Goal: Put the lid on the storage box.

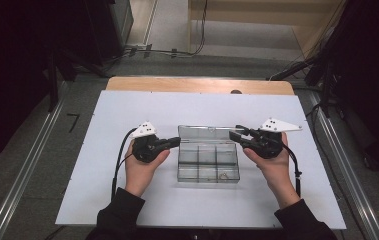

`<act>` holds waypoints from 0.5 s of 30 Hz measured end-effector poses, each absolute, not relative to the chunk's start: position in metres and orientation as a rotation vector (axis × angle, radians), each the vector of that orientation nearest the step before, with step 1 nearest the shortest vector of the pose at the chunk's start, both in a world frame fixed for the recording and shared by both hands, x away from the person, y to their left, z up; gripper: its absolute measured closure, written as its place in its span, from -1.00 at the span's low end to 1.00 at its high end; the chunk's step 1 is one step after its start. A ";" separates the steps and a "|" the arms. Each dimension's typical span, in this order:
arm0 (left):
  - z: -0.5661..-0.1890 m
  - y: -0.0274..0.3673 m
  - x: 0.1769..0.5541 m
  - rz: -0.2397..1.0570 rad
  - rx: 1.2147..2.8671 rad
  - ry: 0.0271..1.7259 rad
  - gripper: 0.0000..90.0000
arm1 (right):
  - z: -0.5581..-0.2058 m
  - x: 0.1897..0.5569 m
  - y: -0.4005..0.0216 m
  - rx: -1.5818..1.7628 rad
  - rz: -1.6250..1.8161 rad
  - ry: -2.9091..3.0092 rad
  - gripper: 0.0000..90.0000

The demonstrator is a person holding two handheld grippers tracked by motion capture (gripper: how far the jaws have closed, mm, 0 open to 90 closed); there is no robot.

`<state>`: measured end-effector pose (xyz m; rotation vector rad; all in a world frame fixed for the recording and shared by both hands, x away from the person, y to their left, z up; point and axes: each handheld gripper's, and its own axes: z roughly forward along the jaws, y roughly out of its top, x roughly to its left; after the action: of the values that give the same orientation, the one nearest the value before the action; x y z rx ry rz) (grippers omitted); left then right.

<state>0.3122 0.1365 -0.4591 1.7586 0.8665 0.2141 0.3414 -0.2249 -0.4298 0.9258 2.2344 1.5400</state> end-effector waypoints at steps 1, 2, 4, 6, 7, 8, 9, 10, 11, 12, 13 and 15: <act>-0.459 0.136 0.312 0.207 1.758 0.864 1.00 | -0.430 0.341 -0.225 0.924 1.542 2.233 0.28; -0.460 0.135 0.311 0.200 1.758 0.859 1.00 | -0.431 0.340 -0.225 0.920 1.543 2.231 0.28; -0.460 0.134 0.310 0.196 1.761 0.855 1.00 | -0.432 0.339 -0.226 0.918 1.547 2.230 0.27; -0.461 0.133 0.310 0.195 1.764 0.852 1.00 | -0.432 0.337 -0.226 0.913 1.547 2.230 0.27; -0.461 0.134 0.310 0.192 1.760 0.854 1.00 | -0.432 0.336 -0.226 0.918 1.546 2.230 0.27; -0.461 0.133 0.310 0.189 1.760 0.853 1.00 | -0.433 0.336 -0.227 0.919 1.547 2.232 0.27; -0.461 0.133 0.310 0.188 1.759 0.854 1.00 | -0.433 0.335 -0.227 0.916 1.547 2.233 0.27; -0.461 0.133 0.310 0.183 1.758 0.852 1.00 | -0.433 0.335 -0.227 0.913 1.547 2.231 0.27; -0.461 0.133 0.310 0.181 1.758 0.849 1.00 | -0.434 0.334 -0.228 0.912 1.548 2.230 0.27; -0.461 0.133 0.310 0.177 1.757 0.847 1.00 | -0.434 0.333 -0.228 0.911 1.548 2.229 0.26; -0.461 0.133 0.309 0.176 1.755 0.844 1.00 | -0.435 0.333 -0.228 0.909 1.550 2.228 0.26; -0.461 0.133 0.309 0.171 1.751 0.842 1.00 | -0.435 0.332 -0.228 0.913 1.549 2.226 0.26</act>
<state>0.3091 0.1332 -0.4605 1.7507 0.8425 0.1711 0.3316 -0.2282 -0.4352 0.9133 2.2262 1.5486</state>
